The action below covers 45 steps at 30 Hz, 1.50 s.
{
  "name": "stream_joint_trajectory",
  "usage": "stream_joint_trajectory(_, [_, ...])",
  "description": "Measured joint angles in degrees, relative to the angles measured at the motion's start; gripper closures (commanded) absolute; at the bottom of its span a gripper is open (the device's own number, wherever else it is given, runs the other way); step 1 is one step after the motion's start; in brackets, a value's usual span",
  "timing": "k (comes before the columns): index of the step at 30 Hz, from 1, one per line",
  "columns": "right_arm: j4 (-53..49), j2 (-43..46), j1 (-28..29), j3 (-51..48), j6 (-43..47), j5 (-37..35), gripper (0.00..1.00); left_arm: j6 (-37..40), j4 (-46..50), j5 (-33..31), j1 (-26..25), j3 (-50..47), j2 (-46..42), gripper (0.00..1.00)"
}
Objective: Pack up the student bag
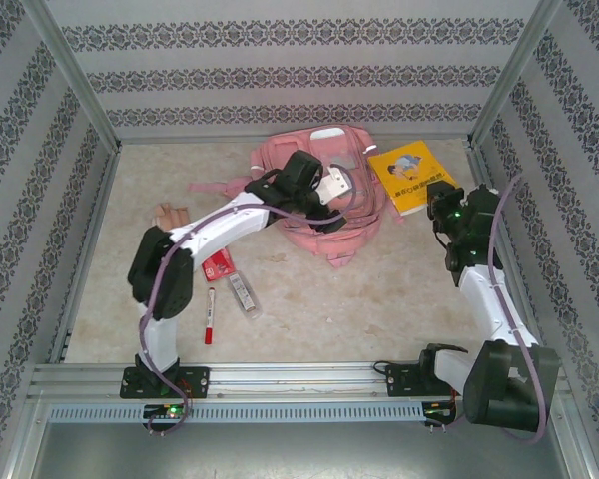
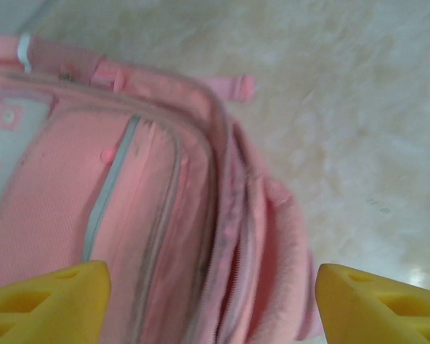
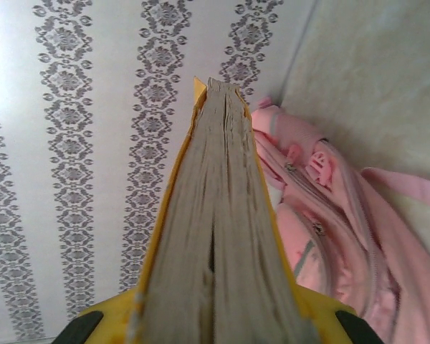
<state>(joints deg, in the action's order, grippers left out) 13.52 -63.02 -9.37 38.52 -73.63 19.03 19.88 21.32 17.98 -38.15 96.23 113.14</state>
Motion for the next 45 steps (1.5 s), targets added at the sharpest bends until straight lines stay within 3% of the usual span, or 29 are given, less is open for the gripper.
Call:
stream_joint_trajectory(13, [-4.9, 2.6, -0.2, -0.4, 5.7, 2.7, 1.0, 2.2, 13.6, -8.5, -0.2, 24.9, 23.2, 0.21])
stream_joint_trajectory(15, [-5.3, 2.6, -0.2, -0.4, 6.2, 3.2, 1.0, 2.1, 15.4, -10.2, -0.2, 27.4, 25.0, 0.32])
stream_joint_trajectory(19, [-5.6, 2.6, -0.2, -0.4, 6.6, 3.8, 1.0, 1.4, 19.3, -12.7, -0.2, 34.8, 29.2, 0.65])
stream_joint_trajectory(22, [-6.0, 2.6, -0.2, -0.4, 6.5, 3.8, 1.0, 0.8, 23.1, -12.6, -0.2, 40.0, 31.9, 0.95])
stream_joint_trajectory(23, [-6.6, 2.7, -0.3, -0.4, 6.5, 3.7, 1.0, 0.6, 24.2, -12.5, -0.2, 41.1, 32.4, 1.0])
stream_joint_trajectory(31, [-13.7, 6.0, -0.7, -1.3, 8.4, 4.7, 1.0, 1.7, 27.7, -15.4, 0.0, 43.0, 32.0, 1.0])
stream_joint_trajectory(40, [-19.7, 13.7, -0.1, -7.6, 9.4, 14.3, 1.0, -1.0, 25.3, -17.4, 2.4, 44.0, 22.8, 1.0])
stream_joint_trajectory(45, [-21.3, 11.8, 1.4, -6.7, 12.9, 21.3, 1.0, -2.8, 23.2, -17.9, 4.2, 47.8, 20.2, 1.0])
